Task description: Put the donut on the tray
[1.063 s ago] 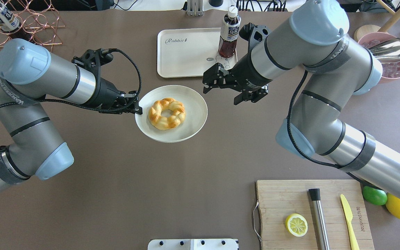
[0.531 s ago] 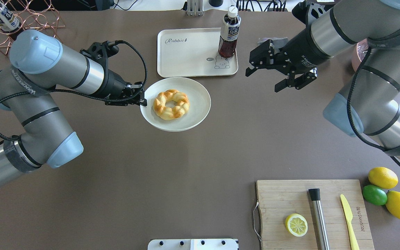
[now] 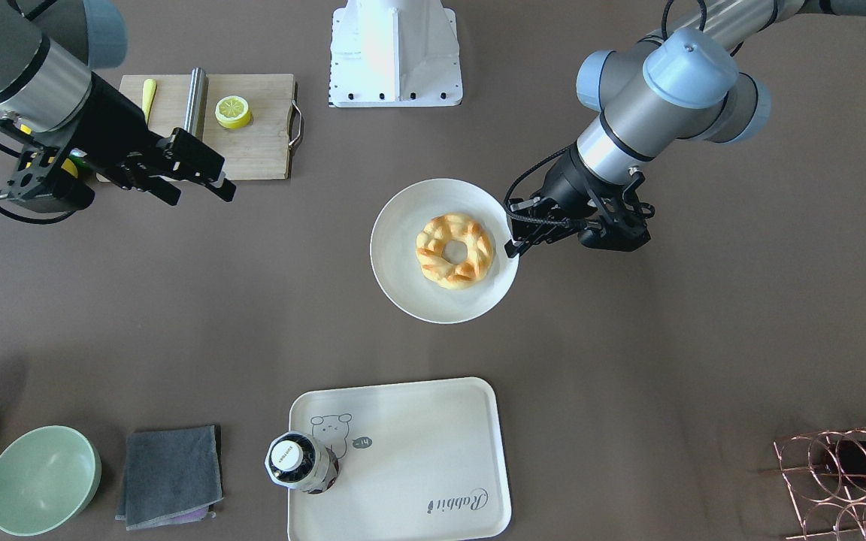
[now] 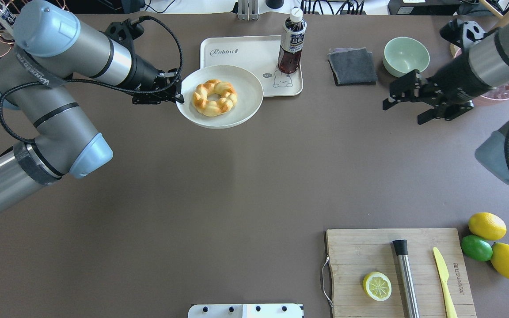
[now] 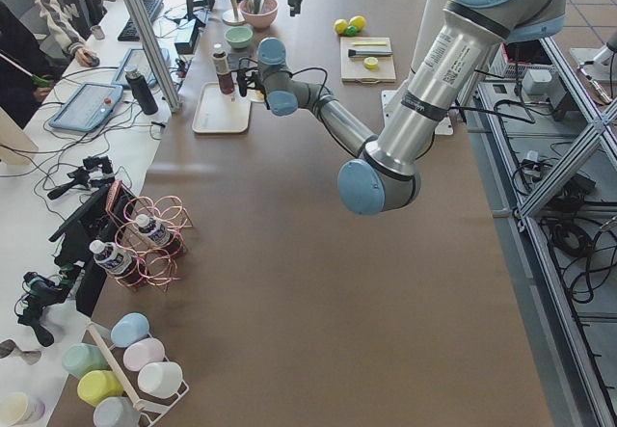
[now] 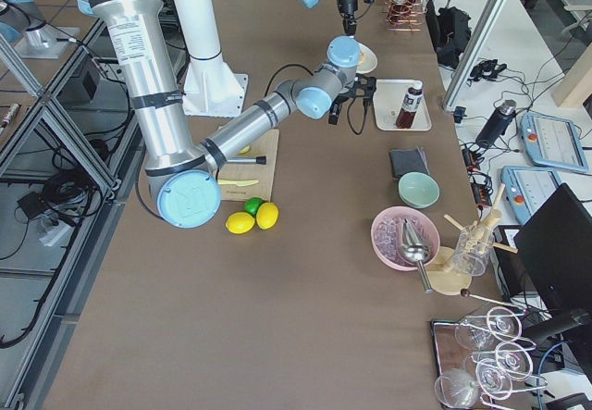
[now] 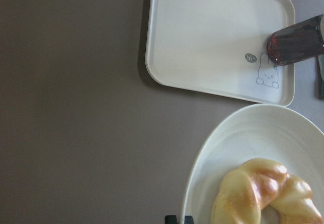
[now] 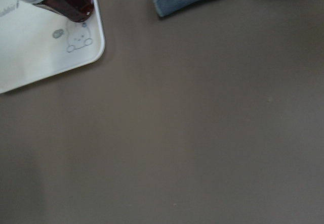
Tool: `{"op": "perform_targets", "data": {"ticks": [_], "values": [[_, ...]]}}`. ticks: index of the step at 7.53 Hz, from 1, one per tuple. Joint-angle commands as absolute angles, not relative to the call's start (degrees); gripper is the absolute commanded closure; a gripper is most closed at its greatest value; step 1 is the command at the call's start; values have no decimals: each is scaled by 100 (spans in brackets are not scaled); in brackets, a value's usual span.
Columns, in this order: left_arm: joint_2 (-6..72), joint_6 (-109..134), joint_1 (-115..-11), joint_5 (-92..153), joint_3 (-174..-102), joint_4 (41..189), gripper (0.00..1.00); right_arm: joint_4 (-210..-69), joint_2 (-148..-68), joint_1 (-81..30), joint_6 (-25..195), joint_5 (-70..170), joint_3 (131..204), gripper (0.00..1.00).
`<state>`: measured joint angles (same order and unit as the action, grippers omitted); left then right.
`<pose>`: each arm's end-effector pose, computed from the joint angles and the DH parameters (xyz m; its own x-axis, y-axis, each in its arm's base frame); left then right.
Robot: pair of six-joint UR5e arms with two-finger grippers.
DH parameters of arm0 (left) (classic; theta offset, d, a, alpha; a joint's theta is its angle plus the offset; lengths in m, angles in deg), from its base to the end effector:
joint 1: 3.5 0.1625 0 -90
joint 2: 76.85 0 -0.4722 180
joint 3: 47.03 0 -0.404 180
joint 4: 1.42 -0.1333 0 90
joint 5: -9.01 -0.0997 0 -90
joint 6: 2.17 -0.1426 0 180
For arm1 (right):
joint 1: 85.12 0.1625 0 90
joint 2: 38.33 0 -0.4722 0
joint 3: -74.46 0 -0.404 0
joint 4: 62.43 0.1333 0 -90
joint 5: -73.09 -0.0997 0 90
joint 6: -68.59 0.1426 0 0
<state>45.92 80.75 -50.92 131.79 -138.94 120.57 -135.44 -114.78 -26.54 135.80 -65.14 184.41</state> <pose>0.4576 -0.5809 0.2856 0.3008 -0.1741 -0.9377 0.2475 0.9638 -0.0996 -0.2816 -0.5126 0.3821 0.4098 0.1758 0.8951 -0.1191 0.9832 -0.1386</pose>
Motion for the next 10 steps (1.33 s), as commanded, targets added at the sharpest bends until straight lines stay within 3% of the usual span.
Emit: {"op": "perform_targets", "data": {"ticks": [1,6,10], "values": [[5015,8274,-5271,13153,-13275,12066,100,-13712,-12794,-2019,11900,-6525,18424,0],[5797,8265,-5668,12769,-11789,12137,100,-16637,-13255,-700,7619,-5937,18353,0],[6368,8537,-5177,11925,-10498,12882,100,-16676,-13378,-479,7457,-5910,18353,0]]}}
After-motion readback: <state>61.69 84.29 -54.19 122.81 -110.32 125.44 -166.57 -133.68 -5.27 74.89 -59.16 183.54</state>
